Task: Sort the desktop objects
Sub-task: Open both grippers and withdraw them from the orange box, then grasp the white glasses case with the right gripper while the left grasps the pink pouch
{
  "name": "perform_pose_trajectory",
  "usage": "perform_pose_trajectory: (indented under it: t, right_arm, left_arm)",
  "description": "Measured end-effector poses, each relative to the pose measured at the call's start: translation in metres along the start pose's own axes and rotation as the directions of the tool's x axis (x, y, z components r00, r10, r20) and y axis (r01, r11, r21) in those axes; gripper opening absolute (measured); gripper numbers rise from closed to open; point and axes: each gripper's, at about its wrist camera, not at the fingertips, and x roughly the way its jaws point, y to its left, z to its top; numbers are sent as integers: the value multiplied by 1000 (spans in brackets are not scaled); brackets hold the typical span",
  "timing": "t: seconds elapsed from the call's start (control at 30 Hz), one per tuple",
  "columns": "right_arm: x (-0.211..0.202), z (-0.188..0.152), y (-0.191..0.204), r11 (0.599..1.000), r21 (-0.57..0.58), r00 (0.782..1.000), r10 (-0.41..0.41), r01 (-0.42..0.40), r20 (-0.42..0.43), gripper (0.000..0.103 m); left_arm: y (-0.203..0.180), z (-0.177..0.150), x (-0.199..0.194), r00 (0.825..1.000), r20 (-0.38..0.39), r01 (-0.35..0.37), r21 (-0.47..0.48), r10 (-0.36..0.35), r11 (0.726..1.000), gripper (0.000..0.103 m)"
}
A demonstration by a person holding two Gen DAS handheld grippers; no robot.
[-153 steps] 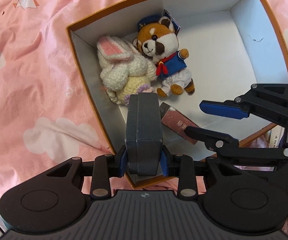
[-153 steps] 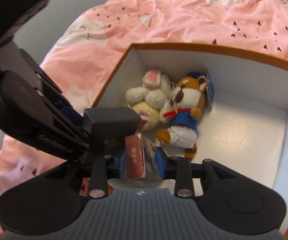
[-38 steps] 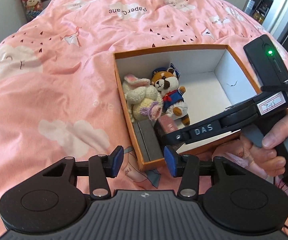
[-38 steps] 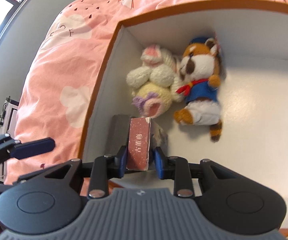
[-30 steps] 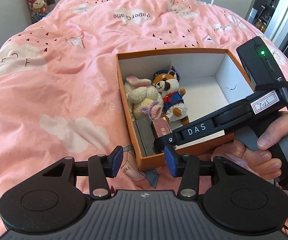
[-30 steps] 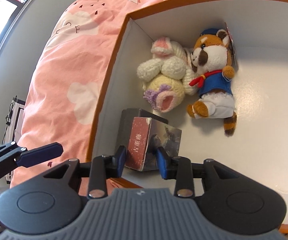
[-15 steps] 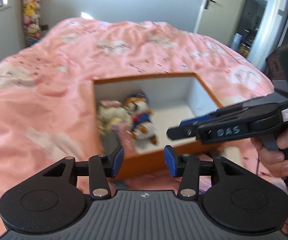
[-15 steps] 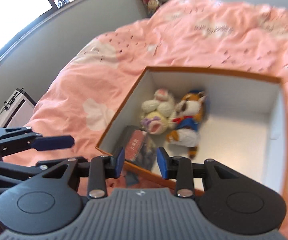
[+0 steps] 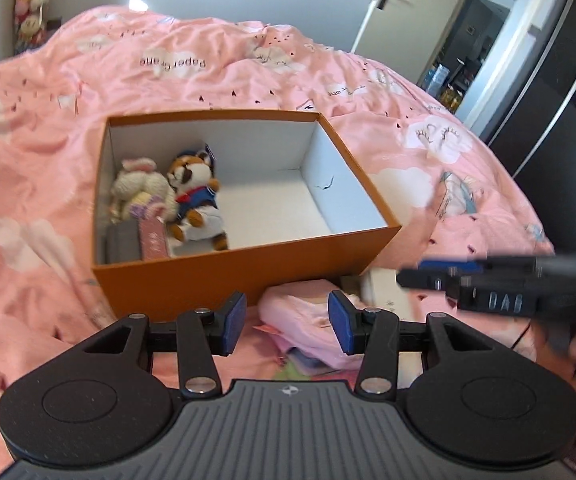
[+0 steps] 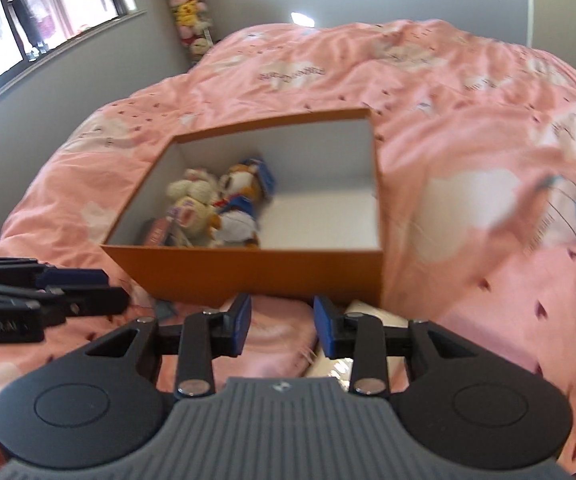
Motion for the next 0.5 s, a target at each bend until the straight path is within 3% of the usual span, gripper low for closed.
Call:
perform_pose_trajectory:
  t: [0.13,0.23,0.5]
  right_arm:
    - [8,-20,-14,998,46,998,-50,52,-45,39]
    - [15,-33,-26,993,88,995,-66,73,-80,42]
    - [30,-53,-49,977,210,991,-6,34,-132,53]
  left_arm:
    - [1,1,19,998,-37,54,-83,-57,995,53]
    - [1,-2,39,995,-76,47,-133,-58,990,55]
    - [0,-11,79,978,-190,43,-214,-85,976,56]
